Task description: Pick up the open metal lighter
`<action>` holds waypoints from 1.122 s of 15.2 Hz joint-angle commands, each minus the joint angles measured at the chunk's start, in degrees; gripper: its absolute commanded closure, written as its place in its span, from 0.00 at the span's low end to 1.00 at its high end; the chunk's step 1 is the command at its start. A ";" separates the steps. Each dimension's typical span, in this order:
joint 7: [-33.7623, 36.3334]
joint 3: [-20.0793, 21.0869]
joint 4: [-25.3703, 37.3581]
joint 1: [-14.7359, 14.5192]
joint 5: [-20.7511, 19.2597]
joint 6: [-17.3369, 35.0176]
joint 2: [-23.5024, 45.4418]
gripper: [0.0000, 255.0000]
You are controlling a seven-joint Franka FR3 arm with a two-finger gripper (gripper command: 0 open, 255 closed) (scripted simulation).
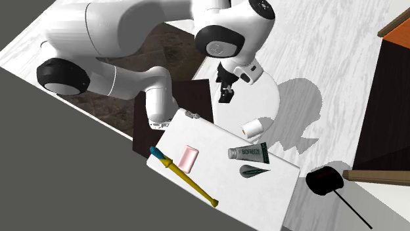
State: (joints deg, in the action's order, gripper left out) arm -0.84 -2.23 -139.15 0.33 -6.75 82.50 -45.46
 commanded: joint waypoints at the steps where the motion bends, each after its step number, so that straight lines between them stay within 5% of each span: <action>1: 0.00 0.00 0.00 0.00 0.00 0.00 0.00 0.00; 12: 8.13 -12.94 8.81 14.69 -0.32 -20.94 3.31 0.00; 17: 8.20 -13.33 5.27 14.91 -0.69 -18.18 2.57 0.00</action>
State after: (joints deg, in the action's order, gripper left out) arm 7.19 -15.54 -132.98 15.18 -7.47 63.65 -42.72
